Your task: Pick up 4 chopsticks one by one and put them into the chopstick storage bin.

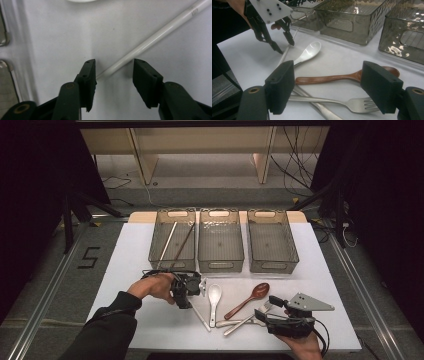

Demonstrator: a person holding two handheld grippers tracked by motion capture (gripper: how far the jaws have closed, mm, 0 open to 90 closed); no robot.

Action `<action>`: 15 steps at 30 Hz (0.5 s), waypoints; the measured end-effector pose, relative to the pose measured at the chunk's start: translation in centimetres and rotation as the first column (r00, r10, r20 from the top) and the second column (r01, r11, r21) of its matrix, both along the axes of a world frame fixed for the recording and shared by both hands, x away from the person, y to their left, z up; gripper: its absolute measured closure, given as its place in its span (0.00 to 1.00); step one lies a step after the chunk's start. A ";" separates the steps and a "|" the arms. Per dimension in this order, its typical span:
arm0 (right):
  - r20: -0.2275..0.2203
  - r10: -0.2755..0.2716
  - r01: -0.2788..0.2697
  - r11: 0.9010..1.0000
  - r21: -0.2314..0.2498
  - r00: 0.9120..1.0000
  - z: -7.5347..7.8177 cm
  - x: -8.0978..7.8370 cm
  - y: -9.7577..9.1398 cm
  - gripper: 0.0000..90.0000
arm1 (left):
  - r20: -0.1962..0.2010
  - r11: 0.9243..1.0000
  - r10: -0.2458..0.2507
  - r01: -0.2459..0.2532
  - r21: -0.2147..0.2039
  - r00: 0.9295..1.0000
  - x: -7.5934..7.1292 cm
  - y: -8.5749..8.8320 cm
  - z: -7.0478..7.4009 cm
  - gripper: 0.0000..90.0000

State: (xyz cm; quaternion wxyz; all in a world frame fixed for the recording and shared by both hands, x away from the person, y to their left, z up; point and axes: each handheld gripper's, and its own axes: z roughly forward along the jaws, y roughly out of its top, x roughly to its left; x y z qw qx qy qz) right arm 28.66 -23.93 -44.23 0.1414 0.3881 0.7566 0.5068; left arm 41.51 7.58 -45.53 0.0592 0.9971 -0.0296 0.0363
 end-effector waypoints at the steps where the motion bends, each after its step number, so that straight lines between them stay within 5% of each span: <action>1: 0.001 -0.001 0.001 1.000 0.000 1.000 0.0 0.0 0.0 0.31 | 0.000 1.000 -0.004 0.004 0.007 1.000 0.0 -0.1 0.0 0.59; 5: 0.002 0.000 0.000 1.000 0.001 1.000 0.0 0.0 0.0 0.31 | -0.021 0.997 -0.042 0.043 0.065 0.999 -0.1 -0.4 -0.3 0.62; 15: 0.002 0.000 0.000 1.000 0.000 1.000 0.0 0.0 0.0 0.31 | -0.053 0.992 -0.093 0.097 0.085 0.994 -0.9 0.1 -0.2 0.77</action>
